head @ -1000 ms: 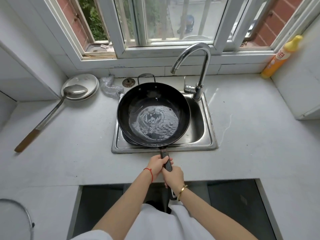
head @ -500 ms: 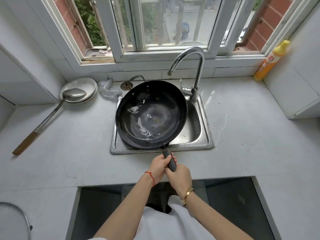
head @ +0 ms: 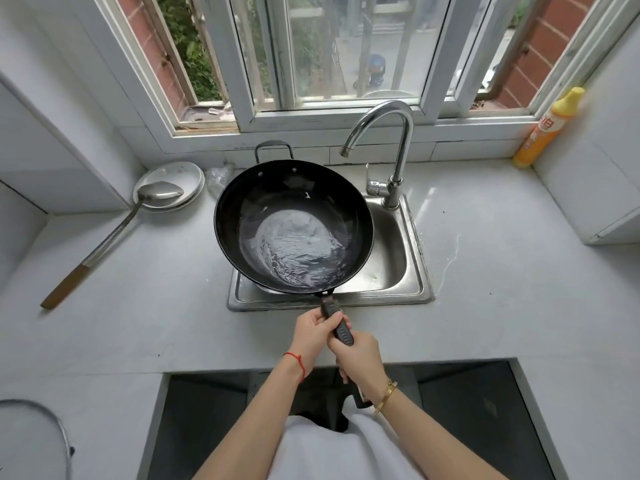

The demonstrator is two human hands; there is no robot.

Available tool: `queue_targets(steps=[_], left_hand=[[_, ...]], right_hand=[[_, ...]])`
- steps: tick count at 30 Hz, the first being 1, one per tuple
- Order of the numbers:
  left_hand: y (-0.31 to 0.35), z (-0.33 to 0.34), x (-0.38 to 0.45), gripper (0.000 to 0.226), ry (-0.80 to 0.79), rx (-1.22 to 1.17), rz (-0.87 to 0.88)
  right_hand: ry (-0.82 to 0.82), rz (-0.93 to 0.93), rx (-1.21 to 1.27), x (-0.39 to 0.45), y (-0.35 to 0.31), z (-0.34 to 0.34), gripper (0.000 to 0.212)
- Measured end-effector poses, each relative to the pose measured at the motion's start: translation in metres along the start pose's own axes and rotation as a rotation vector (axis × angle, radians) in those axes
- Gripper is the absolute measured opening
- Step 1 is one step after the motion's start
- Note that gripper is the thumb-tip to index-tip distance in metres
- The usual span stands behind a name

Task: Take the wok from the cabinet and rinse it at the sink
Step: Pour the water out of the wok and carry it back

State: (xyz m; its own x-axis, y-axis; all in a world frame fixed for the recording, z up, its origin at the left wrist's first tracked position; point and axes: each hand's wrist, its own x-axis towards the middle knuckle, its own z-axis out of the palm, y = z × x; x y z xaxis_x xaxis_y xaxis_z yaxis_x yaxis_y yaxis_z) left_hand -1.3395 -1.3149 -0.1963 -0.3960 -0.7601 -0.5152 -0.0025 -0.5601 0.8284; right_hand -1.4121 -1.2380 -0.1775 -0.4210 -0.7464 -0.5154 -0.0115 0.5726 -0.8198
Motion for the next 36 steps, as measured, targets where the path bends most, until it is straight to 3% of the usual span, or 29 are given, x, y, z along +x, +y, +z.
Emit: queue_targets(steps=[17,30,36], left_hand=[[0.002,0.021,-0.008,0.011,-0.138,-0.121,-0.099],[0.008,0.02,-0.008,0.005,-0.02,-0.006,0.02],[0.012,0.019,-0.008,0.009,-0.032,-0.08,-0.022]], right_hand=[[0.139,0.008,-0.129,-0.015,-0.004,-0.012,0.025],[0.004,0.061,0.12,-0.009,-0.012,-0.016,0.029],[0.083,0.028,0.042,-0.013,-0.018,-0.008,0.018]])
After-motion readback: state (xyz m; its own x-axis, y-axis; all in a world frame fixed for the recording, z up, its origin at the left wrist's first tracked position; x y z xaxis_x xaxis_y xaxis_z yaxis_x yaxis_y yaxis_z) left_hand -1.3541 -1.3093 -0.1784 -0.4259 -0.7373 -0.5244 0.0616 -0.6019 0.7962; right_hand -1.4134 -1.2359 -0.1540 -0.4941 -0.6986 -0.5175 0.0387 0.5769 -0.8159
